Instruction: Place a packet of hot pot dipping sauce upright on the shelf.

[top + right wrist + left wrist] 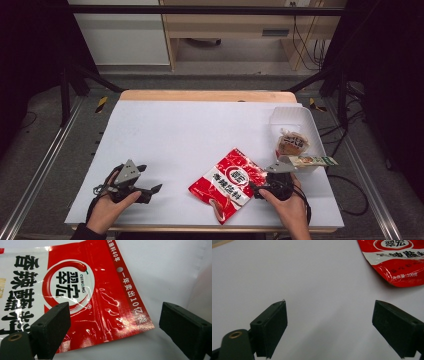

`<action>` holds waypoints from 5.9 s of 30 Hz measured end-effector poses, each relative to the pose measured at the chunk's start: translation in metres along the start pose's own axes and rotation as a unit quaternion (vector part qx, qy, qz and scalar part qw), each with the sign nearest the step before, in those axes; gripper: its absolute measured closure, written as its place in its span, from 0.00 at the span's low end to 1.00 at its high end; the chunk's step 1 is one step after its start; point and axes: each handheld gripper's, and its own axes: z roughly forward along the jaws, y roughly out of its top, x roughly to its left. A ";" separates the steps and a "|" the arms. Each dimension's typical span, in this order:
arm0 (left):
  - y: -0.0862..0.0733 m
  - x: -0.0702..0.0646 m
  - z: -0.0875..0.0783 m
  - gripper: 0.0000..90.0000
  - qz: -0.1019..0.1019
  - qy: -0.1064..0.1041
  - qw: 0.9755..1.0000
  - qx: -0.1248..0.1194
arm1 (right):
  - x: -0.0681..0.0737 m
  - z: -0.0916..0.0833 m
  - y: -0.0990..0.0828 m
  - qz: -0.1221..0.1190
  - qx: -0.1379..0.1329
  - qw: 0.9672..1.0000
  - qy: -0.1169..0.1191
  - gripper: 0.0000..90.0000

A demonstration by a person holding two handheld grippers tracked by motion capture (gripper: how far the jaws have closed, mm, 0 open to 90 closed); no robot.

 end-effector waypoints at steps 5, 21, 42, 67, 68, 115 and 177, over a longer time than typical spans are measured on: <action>0.000 0.000 -0.001 0.14 0.001 0.001 1.000 -0.001 | 0.000 0.004 -0.001 0.003 0.009 1.000 0.007 0.13; 0.000 0.000 0.000 0.14 0.002 -0.002 1.000 0.001 | 0.017 -0.013 0.005 0.005 -0.032 0.999 0.042 0.33; -0.004 0.005 -0.001 0.14 0.043 0.017 0.999 0.023 | 0.012 -0.025 0.019 -0.069 -0.044 0.997 -0.018 1.00; 0.022 0.018 -0.019 0.13 0.056 0.017 0.998 0.027 | 0.070 -0.018 0.151 -0.223 -0.070 0.972 0.025 1.00; 0.026 0.020 -0.019 0.13 0.054 0.018 0.998 0.023 | 0.072 -0.017 0.153 -0.228 -0.070 0.971 0.026 1.00; 0.124 0.020 0.019 0.96 0.088 -0.102 0.991 0.003 | 0.095 -0.049 0.205 -0.270 -0.103 0.955 0.064 1.00; 0.138 0.005 -0.020 0.69 0.129 -0.070 0.988 -0.052 | 0.079 -0.034 0.200 -0.336 0.005 0.932 0.136 0.99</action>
